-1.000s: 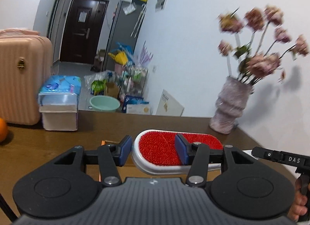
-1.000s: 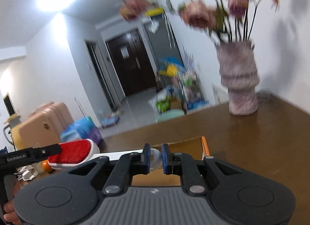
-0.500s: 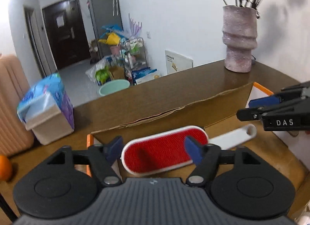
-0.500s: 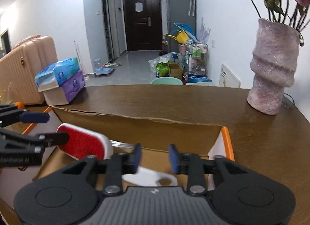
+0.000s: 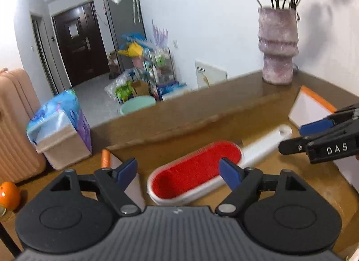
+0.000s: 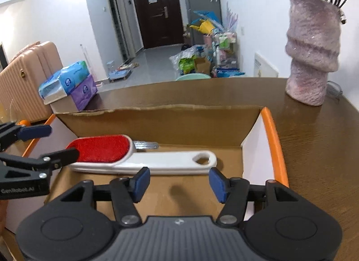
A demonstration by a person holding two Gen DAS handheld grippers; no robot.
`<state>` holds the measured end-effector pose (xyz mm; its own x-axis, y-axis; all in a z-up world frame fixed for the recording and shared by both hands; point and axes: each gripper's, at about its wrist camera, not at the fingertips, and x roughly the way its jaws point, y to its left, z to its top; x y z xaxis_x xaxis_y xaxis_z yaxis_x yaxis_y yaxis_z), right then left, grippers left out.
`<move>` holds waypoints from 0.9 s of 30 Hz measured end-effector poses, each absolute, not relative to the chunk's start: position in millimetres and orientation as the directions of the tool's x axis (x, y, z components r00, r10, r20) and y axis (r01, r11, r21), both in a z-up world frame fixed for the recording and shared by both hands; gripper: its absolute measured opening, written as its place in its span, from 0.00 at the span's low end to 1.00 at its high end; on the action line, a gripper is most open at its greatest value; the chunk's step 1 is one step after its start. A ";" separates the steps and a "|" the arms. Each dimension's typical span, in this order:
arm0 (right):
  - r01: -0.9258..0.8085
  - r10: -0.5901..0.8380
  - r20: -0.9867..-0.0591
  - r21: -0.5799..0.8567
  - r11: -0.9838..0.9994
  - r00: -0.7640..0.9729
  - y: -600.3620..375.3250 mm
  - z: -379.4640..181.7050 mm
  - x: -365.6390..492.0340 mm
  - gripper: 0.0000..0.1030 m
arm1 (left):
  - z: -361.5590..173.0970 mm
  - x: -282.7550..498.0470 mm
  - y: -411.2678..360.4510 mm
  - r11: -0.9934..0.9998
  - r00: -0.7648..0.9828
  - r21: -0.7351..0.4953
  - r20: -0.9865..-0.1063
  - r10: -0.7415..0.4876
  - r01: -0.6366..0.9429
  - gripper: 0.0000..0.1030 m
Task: Organize rigid objects
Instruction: 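Carry the lint brush with the left gripper into the cardboard box and release, then withdraw the left gripper from the box toward the remaining items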
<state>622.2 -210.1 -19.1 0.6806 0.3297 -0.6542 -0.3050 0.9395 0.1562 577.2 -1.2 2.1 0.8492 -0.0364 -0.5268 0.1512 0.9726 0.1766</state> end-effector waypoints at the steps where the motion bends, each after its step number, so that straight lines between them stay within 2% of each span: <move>1: -0.282 0.299 -0.630 0.130 0.951 0.717 -210.6 -15.2 615.5 0.65 | 5.1 572.6 1.2 0.976 0.871 0.181 -0.492 -0.019 0.124 0.80; 2: -0.255 0.265 -0.605 0.104 0.961 0.751 -210.4 -10.7 609.8 0.75 | 9.7 565.3 3.4 0.979 0.891 0.185 -0.454 0.012 0.081 0.80; 4: -0.187 0.189 -0.546 0.061 0.981 0.816 -215.0 2.4 591.1 0.85 | 24.4 546.1 10.9 0.989 0.906 0.143 -0.423 0.032 0.032 0.82; 5: -0.171 0.168 -0.520 0.043 0.984 0.837 -217.3 8.9 582.3 0.86 | 30.7 537.4 14.4 0.993 0.912 0.114 -0.411 0.015 0.036 0.84; 8: -0.174 0.164 -0.462 0.022 0.985 0.872 -226.7 30.5 554.4 0.88 | 55.0 501.9 25.6 0.998 0.932 0.054 -0.362 -0.013 0.035 0.87; 12: -0.181 0.196 -0.442 0.076 0.981 0.875 -243.9 49.7 517.4 0.88 | 74.4 452.3 31.4 0.997 0.948 0.058 -0.317 -0.036 0.058 0.92; 16: -0.206 0.211 -0.413 0.056 0.977 0.886 -251.9 58.1 462.0 0.89 | 76.9 390.1 43.5 0.995 0.969 0.058 -0.239 -0.061 0.077 1.00; 19: -0.233 0.238 -0.372 0.058 0.971 0.897 -257.0 56.8 415.7 0.96 | 70.4 340.7 53.7 0.997 0.979 0.056 -0.199 -0.044 0.056 1.00; 27: -0.270 0.277 -0.232 0.064 0.961 0.932 -262.3 49.9 298.9 0.99 | 51.5 225.1 65.4 1.000 0.992 -0.023 -0.123 0.003 -0.006 1.00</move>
